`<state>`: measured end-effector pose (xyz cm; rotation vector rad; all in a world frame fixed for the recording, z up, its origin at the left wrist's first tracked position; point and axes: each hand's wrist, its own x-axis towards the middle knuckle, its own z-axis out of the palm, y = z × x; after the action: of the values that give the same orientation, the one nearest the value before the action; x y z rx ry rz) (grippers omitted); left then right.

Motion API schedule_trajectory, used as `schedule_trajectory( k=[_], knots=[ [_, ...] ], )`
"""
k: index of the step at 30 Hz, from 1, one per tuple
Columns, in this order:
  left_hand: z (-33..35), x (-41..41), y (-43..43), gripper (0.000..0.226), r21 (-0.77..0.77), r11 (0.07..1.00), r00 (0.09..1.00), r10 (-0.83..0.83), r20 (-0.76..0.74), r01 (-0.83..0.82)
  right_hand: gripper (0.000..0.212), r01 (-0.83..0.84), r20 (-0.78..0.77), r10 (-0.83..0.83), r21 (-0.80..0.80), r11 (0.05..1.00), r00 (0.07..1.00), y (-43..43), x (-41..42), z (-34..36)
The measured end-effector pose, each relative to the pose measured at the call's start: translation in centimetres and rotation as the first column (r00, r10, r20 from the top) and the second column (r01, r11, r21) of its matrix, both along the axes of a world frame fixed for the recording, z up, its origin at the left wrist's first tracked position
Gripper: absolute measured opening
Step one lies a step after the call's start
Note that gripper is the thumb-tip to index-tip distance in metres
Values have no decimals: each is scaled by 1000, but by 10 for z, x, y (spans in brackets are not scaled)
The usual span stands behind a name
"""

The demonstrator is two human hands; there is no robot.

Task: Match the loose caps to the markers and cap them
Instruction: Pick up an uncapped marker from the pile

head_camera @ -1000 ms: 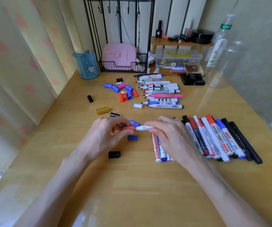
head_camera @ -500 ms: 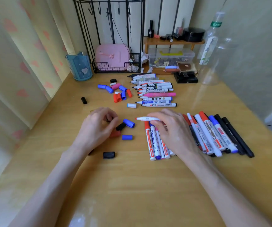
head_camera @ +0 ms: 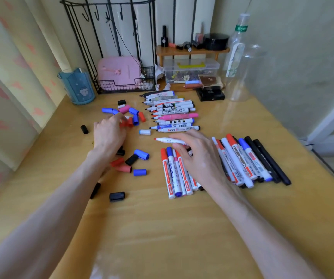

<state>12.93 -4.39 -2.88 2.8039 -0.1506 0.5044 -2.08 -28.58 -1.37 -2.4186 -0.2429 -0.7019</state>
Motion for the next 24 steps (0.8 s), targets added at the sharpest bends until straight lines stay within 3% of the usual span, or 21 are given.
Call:
schedule_trajectory(
  k=[4,7,11,14,19,24],
  knots=[
    [8,-13,6,31,-92,995,999,-28,40,31,28,-15,13,15,12,1000,1000,2,-2,3],
    [16,-36,11,27,-272,958,995,-85,54,97,28,-12,6,12,20,1000,1000,1,-2,3],
    [24,-89,14,19,-500,796,923,-386,13,340,28,-9,21,9,31,999,1000,2,-2,4],
    [20,-117,15,20,-630,686,862,-504,-51,364,27,-35,31,34,32,999,999,6,-4,4],
    [19,-128,14,19,-662,647,854,-520,-20,378,25,-93,24,93,3,996,995,9,-5,0],
    [20,-128,14,17,-614,669,840,-543,-19,419,24,-95,25,97,-63,993,995,16,-9,-1]
  ],
)
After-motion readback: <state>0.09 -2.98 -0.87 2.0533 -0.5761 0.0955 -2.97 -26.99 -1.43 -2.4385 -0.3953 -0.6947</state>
